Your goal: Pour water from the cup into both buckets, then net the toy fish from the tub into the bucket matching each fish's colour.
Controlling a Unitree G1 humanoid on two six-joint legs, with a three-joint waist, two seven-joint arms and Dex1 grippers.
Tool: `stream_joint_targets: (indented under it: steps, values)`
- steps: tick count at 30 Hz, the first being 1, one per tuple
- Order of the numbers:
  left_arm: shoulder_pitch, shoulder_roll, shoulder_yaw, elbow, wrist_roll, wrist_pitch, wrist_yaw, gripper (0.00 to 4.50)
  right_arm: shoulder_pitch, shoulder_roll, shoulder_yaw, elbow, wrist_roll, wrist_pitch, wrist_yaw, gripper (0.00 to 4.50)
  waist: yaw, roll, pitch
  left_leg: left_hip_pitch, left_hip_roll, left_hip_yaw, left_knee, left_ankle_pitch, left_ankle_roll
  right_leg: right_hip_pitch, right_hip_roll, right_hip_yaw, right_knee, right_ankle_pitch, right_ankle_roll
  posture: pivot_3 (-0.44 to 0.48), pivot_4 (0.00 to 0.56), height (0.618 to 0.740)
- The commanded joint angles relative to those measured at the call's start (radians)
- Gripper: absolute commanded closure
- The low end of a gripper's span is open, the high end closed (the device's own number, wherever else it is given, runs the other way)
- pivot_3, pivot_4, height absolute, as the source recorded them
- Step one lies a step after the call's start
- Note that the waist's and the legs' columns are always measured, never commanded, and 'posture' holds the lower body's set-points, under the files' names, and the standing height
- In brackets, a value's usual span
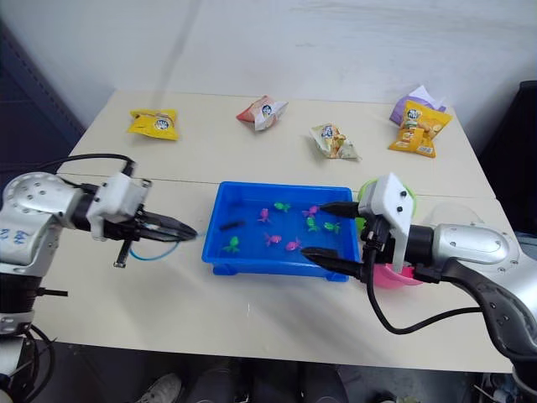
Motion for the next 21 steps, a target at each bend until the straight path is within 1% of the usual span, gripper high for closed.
stream_joint_targets:
  steps: [1, 7, 11, 17, 21]
  values:
    - [-0.053, -0.062, -0.07, -0.068, 0.006, 0.068, 0.01, 4.44, -0.026, 0.002, -0.003, -0.01, 0.065, 0.049, 0.013, 0.0, -0.001, 0.0, 0.0, 0.0, 0.0, 0.0, 0.001, 0.0, 0.001, 0.0, 0.0, 0.0, -0.001, 0.0, 0.001, 0.0, 0.15, 0.738]
    - [-0.088, -0.149, -0.127, -0.04, 0.039, 0.121, 0.055, 4.44, -0.038, 0.037, 0.038, -0.047, 0.147, 0.119, -0.004, 0.0, -0.001, -0.001, 0.001, -0.001, 0.001, 0.0, 0.002, 0.001, 0.001, 0.0, 0.003, 0.001, 0.0, 0.001, 0.002, 0.0, 0.15, 0.738]
    - [-0.113, -0.198, -0.141, -0.039, 0.047, 0.164, 0.088, 4.44, -0.033, 0.063, 0.064, -0.053, 0.162, 0.155, -0.056, 0.0, 0.001, -0.001, 0.001, -0.001, 0.001, -0.001, 0.003, 0.001, 0.001, 0.0, 0.003, 0.001, 0.0, 0.001, 0.002, 0.0, 0.15, 0.738]
    - [-0.125, -0.213, -0.17, -0.033, 0.069, 0.172, 0.073, 4.44, -0.042, 0.103, 0.105, -0.049, 0.164, 0.206, -0.126, 0.0, 0.0, -0.001, 0.001, -0.001, 0.001, 0.0, 0.003, 0.001, 0.001, 0.0, 0.003, 0.001, 0.0, 0.001, 0.002, 0.0, 0.15, 0.738]
    - [-0.143, -0.217, -0.211, -0.027, 0.107, 0.167, 0.061, 4.44, -0.075, 0.1, 0.121, -0.032, 0.226, 0.284, -0.146, 0.0, 0.001, -0.001, 0.001, -0.001, 0.001, -0.001, 0.003, 0.001, 0.001, 0.0, 0.003, 0.001, 0.0, 0.001, 0.002, 0.0, 0.15, 0.738]
